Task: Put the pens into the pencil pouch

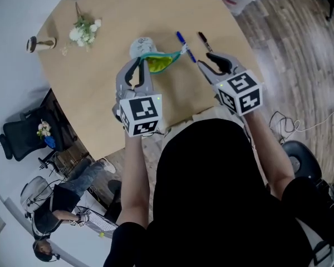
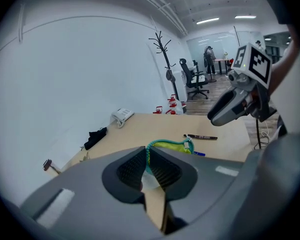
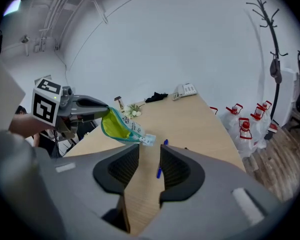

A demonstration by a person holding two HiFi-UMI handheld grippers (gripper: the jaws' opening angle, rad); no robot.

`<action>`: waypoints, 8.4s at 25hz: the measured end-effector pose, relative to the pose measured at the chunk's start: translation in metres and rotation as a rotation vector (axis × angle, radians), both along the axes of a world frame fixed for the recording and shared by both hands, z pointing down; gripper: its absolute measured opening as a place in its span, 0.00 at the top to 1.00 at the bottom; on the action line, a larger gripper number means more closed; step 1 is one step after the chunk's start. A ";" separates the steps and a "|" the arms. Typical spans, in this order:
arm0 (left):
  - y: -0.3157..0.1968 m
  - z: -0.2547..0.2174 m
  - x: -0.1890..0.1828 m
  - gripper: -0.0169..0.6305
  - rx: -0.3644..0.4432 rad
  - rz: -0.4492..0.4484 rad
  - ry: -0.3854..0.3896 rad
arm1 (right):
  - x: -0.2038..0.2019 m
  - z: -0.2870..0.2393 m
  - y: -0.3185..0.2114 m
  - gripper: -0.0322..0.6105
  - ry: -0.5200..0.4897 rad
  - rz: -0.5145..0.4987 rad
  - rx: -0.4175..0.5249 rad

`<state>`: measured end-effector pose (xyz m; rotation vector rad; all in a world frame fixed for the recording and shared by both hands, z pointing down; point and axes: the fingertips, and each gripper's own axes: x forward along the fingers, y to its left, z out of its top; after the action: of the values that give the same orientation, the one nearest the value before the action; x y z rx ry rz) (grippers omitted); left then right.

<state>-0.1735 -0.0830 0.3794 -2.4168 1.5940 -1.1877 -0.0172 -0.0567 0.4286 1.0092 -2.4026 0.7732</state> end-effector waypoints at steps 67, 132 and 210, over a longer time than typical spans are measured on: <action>-0.023 -0.005 0.009 0.94 0.021 -0.150 -0.035 | 0.062 0.130 -0.003 0.88 0.250 -0.057 -0.161; -0.042 0.008 0.039 0.94 -0.008 -0.084 0.020 | -0.014 0.001 0.022 0.88 0.038 -0.360 0.032; -0.027 0.005 0.025 0.94 -0.015 -0.127 0.050 | -0.086 -0.002 -0.012 0.88 -0.037 -0.354 -0.035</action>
<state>-0.1489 -0.1101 0.3842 -2.4054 1.7832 -1.1693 -0.1032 -0.0692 0.4261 0.5350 -2.4911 0.7048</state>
